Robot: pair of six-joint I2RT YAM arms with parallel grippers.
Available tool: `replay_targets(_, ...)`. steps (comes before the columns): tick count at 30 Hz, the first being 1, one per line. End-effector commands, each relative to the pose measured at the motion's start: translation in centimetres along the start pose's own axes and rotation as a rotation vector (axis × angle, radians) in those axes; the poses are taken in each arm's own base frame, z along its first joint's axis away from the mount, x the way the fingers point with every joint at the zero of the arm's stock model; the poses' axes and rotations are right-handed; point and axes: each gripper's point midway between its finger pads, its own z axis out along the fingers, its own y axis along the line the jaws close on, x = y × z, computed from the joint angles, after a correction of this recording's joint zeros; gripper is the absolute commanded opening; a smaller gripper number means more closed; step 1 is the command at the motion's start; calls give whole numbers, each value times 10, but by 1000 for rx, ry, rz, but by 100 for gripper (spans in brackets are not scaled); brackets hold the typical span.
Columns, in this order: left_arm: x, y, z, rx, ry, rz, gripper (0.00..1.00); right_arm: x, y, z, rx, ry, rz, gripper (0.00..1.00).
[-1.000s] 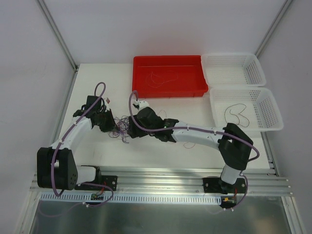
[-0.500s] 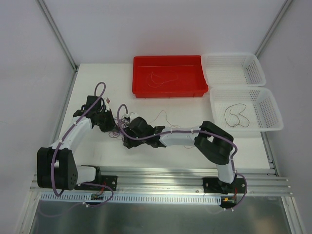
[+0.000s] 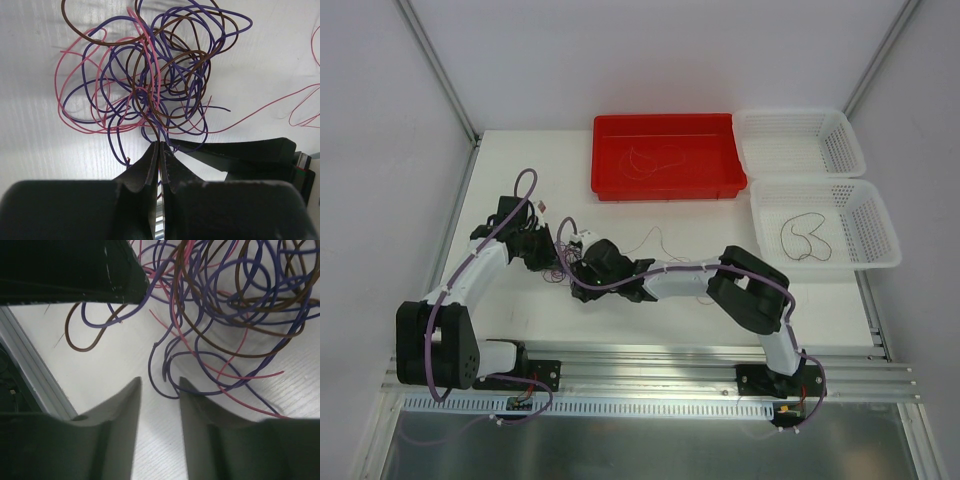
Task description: Untangle the cables
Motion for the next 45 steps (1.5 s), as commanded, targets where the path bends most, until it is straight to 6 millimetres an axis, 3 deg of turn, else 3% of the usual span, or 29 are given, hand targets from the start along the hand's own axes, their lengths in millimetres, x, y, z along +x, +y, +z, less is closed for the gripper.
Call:
replay_targets(1, -1, -8, 0, 36, 10, 31, 2, -26, 11, -5, -56, -87, -35, 33)
replay_targets(6, -1, -6, 1, 28, 10, 33, 2, -24, 11, -12, -58, -74, -41, 5)
replay_targets(7, -2, -5, 1, 26, 8, 31, 1, -30, 14, -21, -61, -87, -44, 1)
replay_targets(9, -2, -3, 1, 10, 3, 33, 1, -20, 5, -32, -34, -64, -64, 1)
replay_targets(10, -3, -2, 1, 5, 1, 33, 1, -27, 8, -46, -39, -81, -76, 1)
replay_targets(13, -5, 1, 0, -14, -14, 32, 1, -9, -13, -72, 40, -21, -115, 1)
replay_targets(14, -5, 2, 0, -18, -16, 33, 1, -21, -10, -91, 36, -56, -120, 1)
replay_targets(17, -5, 5, -1, -40, -24, 30, 0, -19, -32, -119, 123, -54, -117, 1)
replay_targets(20, -6, 7, -1, -49, -25, 26, 0, -32, -45, -159, 206, -77, -136, 1)
replay_targets(29, -4, 23, -1, -137, -23, 11, 0, -118, -56, -285, 298, -322, -121, 1)
replay_targets(35, -5, 27, -1, -163, -26, 8, 0, -169, -37, -360, 249, -516, -144, 1)
replay_targets(40, -4, 28, -1, -172, -16, 5, 0, -193, -20, -392, 201, -620, -178, 1)
replay_targets(45, -4, 25, -1, -157, -17, 6, 0, -199, -21, -391, 206, -629, -190, 1)
